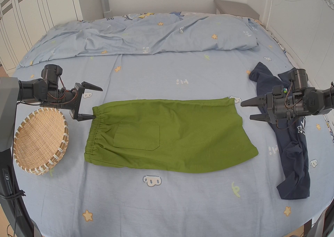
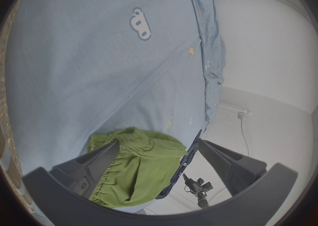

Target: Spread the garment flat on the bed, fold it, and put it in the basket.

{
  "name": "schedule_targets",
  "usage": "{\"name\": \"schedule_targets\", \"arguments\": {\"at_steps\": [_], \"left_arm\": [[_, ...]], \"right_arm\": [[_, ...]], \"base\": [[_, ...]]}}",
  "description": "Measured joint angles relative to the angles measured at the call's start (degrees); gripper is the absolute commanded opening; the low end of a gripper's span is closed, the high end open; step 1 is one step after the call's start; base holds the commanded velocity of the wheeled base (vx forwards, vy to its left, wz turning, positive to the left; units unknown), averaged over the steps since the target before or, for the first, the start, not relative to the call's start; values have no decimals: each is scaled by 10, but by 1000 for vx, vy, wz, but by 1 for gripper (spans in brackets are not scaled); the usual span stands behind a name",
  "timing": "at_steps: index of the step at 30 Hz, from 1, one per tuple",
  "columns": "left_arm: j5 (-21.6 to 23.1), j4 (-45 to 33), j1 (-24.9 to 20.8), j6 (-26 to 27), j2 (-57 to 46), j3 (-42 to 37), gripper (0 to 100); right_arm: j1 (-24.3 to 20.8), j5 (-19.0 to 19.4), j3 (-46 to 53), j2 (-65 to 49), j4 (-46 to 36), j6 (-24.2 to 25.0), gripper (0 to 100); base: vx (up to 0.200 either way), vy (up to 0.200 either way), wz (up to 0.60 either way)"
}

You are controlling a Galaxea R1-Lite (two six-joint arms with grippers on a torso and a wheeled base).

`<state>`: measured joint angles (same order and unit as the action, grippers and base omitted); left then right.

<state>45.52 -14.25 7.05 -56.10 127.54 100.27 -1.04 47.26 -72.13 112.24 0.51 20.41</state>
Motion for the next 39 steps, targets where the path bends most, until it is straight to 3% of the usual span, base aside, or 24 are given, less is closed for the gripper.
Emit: {"name": "schedule_targets", "arguments": {"at_steps": [8,17,19,32,39], "left_arm": [[6,0,6,66,-26,-67,100],[9,18,16,273,-79,-204,100],[9,21,17,299,-85,-225,100],[2,53,12,381,-101,-295,100],[-7,168,2,400,-101,-358,100]], "right_arm": [[-1,0,2,-4,-1,0,100],[-3,0,5,-8,-1,0,100],[-3,0,7,-10,-1,0,100],[-6,1,10,-12,0,-1,100],[-6,1,10,-11,1,-1,100]], "base": [[0,0,0],[0,0,0],[0,0,0],[0,0,0],[0,0,0]]}}
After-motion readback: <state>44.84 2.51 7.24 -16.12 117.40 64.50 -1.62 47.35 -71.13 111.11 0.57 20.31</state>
